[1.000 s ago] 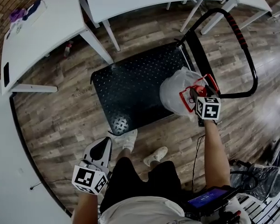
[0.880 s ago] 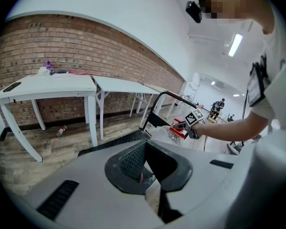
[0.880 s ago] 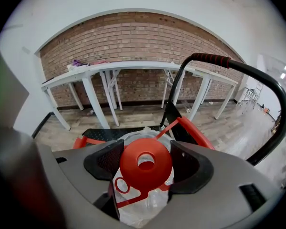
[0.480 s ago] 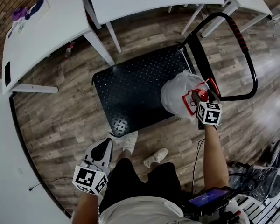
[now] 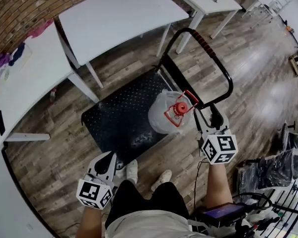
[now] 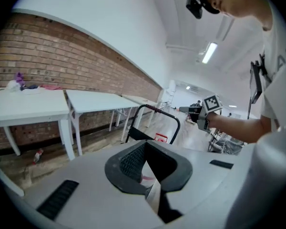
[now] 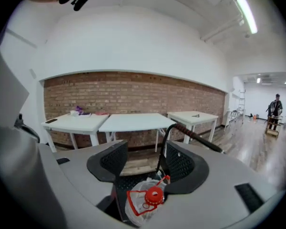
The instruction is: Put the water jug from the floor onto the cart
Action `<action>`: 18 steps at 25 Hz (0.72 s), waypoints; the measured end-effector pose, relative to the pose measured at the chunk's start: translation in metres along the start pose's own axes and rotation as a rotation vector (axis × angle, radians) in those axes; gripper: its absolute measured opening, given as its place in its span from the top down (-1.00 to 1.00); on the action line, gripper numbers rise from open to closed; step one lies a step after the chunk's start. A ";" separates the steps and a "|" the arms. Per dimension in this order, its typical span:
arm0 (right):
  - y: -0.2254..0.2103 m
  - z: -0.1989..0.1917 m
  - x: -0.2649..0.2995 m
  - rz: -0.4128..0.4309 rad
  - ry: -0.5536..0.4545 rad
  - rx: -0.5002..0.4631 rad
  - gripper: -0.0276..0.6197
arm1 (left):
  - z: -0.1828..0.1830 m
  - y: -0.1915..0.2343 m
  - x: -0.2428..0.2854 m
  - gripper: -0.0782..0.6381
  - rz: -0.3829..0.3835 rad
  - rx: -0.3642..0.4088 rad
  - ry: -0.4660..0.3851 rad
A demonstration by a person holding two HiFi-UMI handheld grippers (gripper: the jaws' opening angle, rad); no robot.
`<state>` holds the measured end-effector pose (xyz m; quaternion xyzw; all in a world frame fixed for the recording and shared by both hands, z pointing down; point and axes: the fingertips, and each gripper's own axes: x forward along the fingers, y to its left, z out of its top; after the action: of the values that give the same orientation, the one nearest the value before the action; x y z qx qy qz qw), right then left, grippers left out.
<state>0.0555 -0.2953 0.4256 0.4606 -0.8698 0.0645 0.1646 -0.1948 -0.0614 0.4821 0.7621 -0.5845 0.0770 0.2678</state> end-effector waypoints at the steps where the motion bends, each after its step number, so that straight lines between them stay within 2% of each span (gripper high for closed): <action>1: 0.003 0.014 -0.019 -0.019 -0.032 -0.003 0.18 | 0.010 -0.005 0.004 0.78 -0.034 0.024 -0.010; 5: 0.012 0.057 -0.093 -0.125 -0.144 -0.035 0.54 | 0.049 -0.032 0.019 0.78 -0.178 0.114 -0.043; 9: 0.021 0.072 -0.169 -0.241 -0.209 -0.070 0.76 | 0.075 -0.073 0.019 0.78 -0.318 0.203 -0.058; 13: 0.017 0.054 -0.235 -0.351 -0.192 -0.027 0.90 | 0.085 -0.121 0.020 0.78 -0.440 0.263 -0.074; 18: 0.021 0.018 -0.314 -0.512 -0.185 0.014 0.90 | 0.085 -0.176 0.022 0.78 -0.593 0.354 -0.105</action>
<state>0.1978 -0.0431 0.3005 0.6704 -0.7360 -0.0157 0.0925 -0.0410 -0.0917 0.3632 0.9363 -0.3282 0.0564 0.1118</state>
